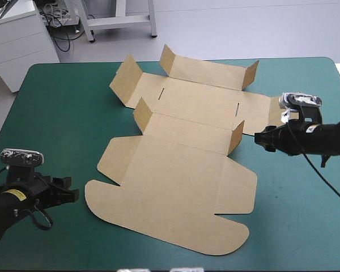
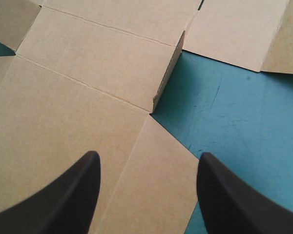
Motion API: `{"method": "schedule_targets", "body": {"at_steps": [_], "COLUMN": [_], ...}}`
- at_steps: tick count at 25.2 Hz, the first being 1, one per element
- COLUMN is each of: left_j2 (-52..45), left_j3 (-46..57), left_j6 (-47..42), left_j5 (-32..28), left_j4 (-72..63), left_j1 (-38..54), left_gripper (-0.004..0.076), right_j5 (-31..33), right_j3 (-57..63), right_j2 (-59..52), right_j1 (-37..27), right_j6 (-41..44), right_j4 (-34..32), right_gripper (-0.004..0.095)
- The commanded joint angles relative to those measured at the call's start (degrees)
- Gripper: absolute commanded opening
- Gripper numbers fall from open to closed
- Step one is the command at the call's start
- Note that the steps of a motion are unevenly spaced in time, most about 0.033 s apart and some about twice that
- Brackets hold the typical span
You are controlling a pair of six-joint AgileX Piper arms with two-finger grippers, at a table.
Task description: Fold the box
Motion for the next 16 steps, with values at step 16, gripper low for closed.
{"method": "schedule_targets", "body": {"at_steps": [16], "left_j2": [0.2], "left_j3": [-2.1], "left_j6": [0.3], "left_j5": [-1.5], "left_j4": [1.7], "left_j1": [-0.3], "left_gripper": [0.0362], "right_j5": [-1.7], "right_j3": [-18.2], "right_j2": [28.1], "right_j1": [8.6], "right_j6": [14.2], "right_j4": [-7.2], "right_gripper": [0.0536]}}
